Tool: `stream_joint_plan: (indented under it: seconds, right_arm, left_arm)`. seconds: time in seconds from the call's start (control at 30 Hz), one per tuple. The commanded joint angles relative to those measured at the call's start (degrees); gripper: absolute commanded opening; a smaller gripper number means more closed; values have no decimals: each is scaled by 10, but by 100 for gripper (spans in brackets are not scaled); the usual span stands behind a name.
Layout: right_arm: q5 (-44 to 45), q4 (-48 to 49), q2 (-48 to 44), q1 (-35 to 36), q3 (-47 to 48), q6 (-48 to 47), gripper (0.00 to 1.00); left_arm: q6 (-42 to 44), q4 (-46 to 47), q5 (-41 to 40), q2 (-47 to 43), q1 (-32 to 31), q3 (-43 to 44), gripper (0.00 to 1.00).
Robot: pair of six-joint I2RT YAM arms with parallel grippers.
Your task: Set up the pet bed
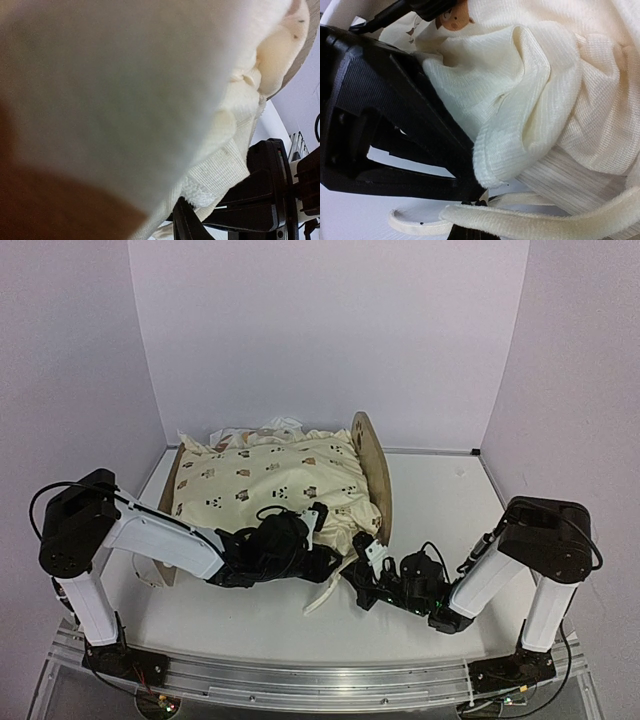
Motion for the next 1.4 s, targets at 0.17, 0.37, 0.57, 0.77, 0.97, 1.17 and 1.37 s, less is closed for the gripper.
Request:
stream_joint_plan:
  seconds: [0.17,0.37,0.57,0.77,0.97,1.17,1.37]
  right_arm:
    - [5,27,-20,3,-1,-8,0]
    - [6,27,-19,3,-1,-6,0]
    - [36,24,-42,2,-20,11,7]
    - [69,-61,-122,3,-62,35,33]
    - [-2,-327,-219,5,-10,109,46]
    - [-72,-389,-209,34,21,169,57]
    - [-37,-403,-168,90,53,193,60]
  left_arm:
    - [-10,18,30,14,3,30,13]
    - [-8,24,30,8,3,25,0]
    - [0,24,19,-12,3,17,0]
    - [7,30,10,-27,3,8,0]
    - [9,36,9,-27,2,9,0]
    - [8,38,9,-26,3,12,0]
    - [6,46,2,-34,3,-2,0]
